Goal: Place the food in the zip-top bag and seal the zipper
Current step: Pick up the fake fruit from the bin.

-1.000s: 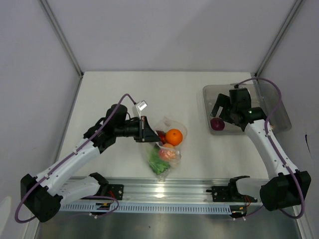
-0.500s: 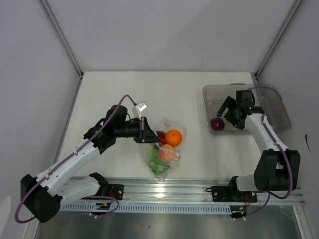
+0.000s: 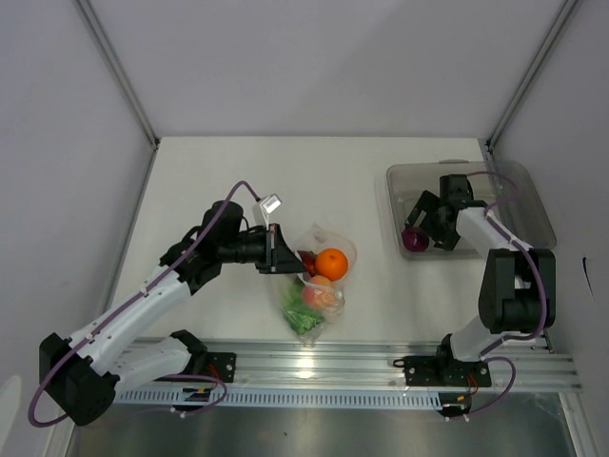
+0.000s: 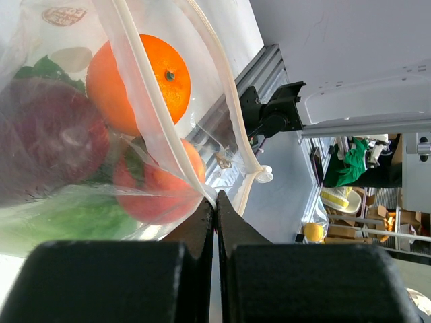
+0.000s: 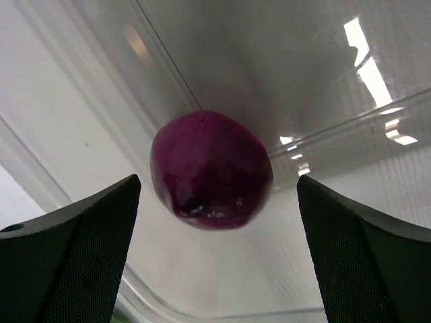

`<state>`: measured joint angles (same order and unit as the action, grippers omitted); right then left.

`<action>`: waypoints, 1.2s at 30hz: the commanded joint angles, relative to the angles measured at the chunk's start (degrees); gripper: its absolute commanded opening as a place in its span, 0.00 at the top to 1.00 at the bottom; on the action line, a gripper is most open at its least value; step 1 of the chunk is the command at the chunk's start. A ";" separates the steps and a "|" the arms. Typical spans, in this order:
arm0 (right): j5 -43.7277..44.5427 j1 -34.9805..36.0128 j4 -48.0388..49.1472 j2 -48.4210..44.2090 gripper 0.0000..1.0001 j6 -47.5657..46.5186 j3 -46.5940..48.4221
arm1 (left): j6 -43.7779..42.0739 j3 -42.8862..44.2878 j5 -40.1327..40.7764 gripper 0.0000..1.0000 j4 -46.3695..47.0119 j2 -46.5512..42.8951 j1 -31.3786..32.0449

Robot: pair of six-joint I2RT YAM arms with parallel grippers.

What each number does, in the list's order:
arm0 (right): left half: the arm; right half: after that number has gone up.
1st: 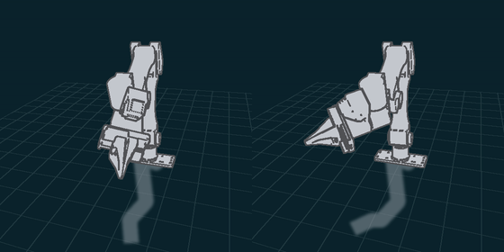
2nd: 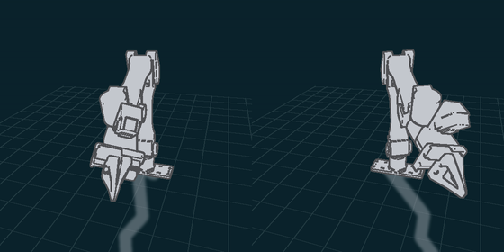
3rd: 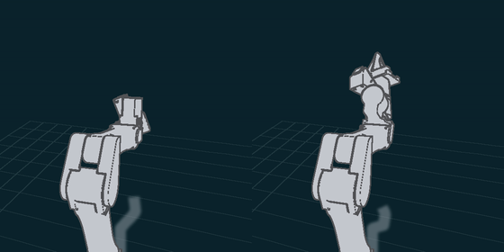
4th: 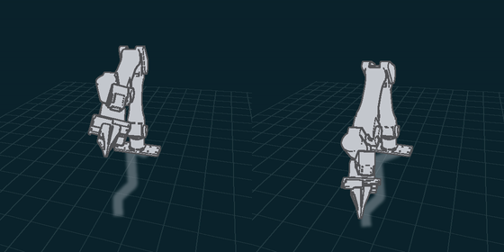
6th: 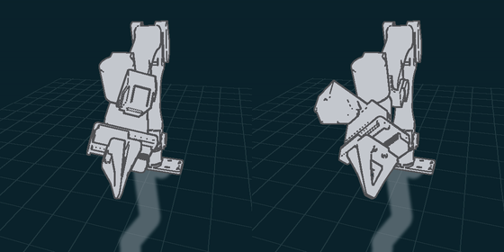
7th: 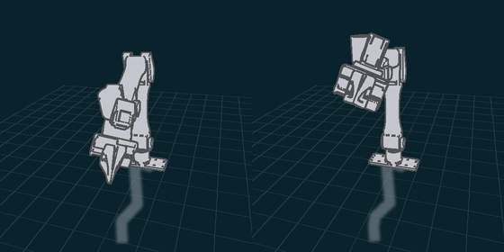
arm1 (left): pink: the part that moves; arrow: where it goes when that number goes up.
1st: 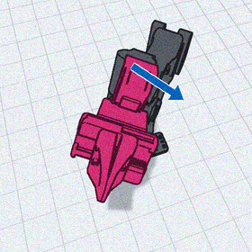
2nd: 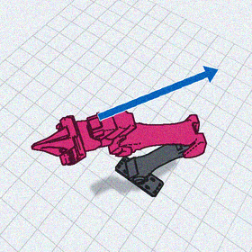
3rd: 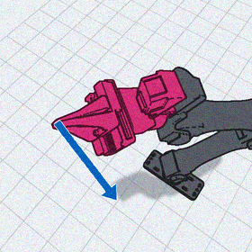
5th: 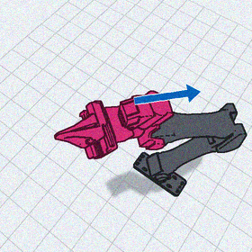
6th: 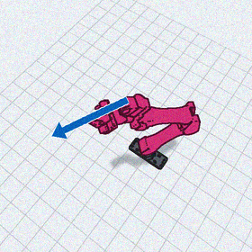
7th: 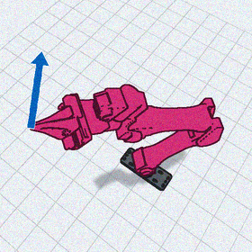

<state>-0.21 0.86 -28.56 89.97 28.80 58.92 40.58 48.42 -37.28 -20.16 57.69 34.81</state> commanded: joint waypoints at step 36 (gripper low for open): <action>-2.95 -0.25 -4.75 -4.18 0.54 -2.08 11.03 | 0.99 -0.44 -1.22 1.00 1.88 -1.18 -0.35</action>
<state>-3.29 0.67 -31.29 91.18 28.05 65.52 40.71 48.05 -37.34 -19.79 57.69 34.81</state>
